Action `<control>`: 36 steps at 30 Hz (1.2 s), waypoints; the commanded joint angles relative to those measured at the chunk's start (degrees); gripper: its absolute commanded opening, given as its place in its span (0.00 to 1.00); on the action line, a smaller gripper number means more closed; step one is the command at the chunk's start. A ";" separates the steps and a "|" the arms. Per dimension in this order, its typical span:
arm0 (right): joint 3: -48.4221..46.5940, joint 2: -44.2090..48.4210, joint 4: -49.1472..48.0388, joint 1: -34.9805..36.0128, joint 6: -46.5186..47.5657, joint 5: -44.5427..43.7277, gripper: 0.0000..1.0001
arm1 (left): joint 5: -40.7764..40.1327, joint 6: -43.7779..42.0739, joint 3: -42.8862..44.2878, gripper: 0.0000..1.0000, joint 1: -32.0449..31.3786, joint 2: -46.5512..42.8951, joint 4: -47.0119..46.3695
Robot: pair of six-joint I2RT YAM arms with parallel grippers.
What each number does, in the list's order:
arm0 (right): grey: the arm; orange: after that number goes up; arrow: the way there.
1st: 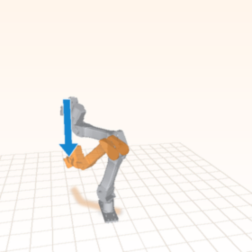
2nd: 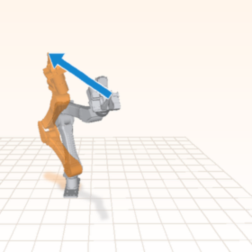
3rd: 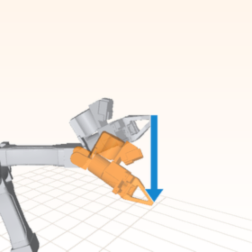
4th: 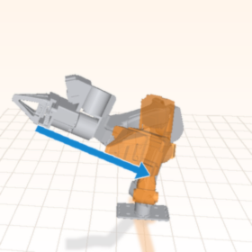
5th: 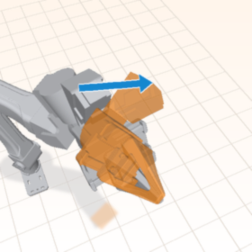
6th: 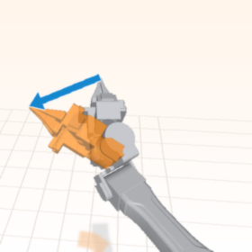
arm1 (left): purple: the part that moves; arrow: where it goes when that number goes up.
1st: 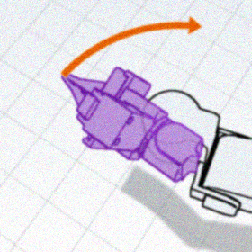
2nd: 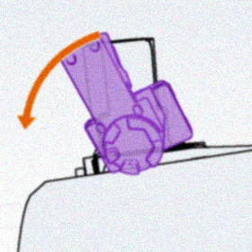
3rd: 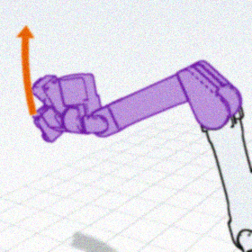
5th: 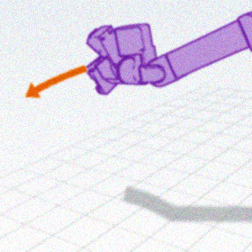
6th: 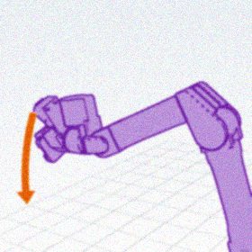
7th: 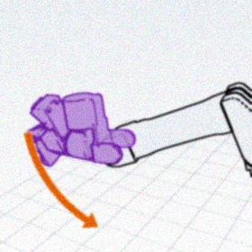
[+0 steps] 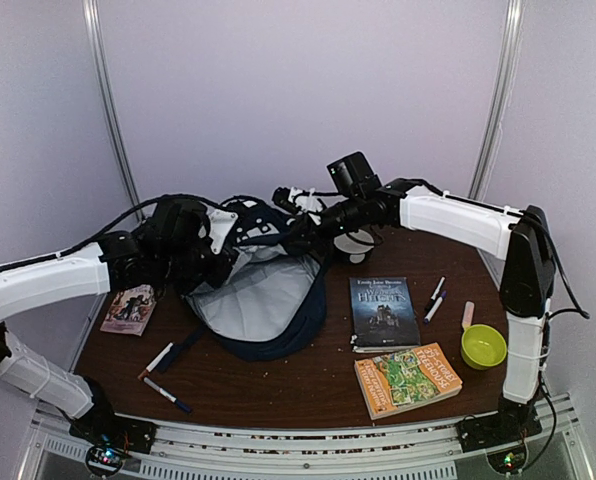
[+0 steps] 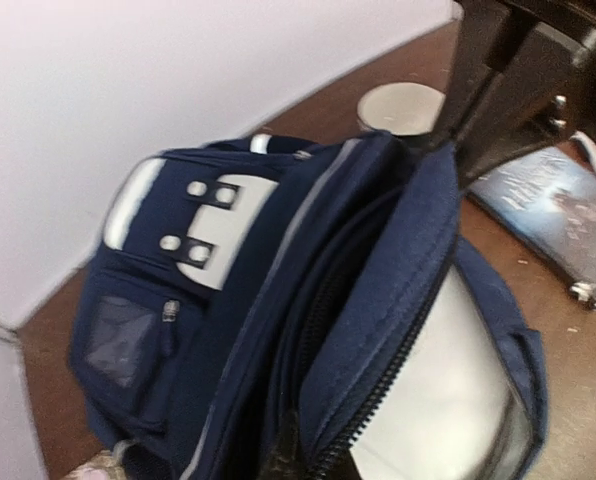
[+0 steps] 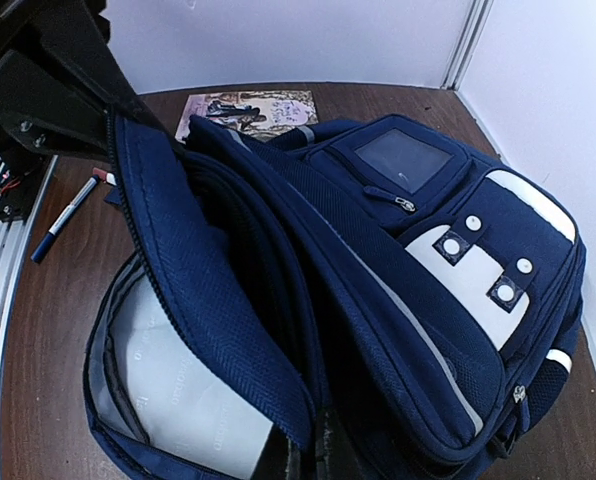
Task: Pack the student bag
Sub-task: Put down the largest pocket of the student bag.
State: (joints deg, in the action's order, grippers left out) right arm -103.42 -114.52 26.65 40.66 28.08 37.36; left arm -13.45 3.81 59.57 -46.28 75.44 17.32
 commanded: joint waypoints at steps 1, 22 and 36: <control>0.33 3.76 -0.51 -0.37 -0.93 0.15 0.00 | -45.18 -6.96 0.33 0.00 -7.53 -0.37 -12.45; 2.88 3.32 -5.58 -1.02 -9.59 1.79 0.00 | -15.86 1.19 4.56 0.98 -12.46 2.18 2.78; 11.78 9.89 20.40 -2.83 21.07 4.67 0.50 | 2.09 9.42 -2.29 0.98 -2.82 -12.25 7.09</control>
State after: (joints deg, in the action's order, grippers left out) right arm -92.31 -110.56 30.68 38.39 32.08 39.83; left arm -15.92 6.31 61.87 -55.00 65.65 25.85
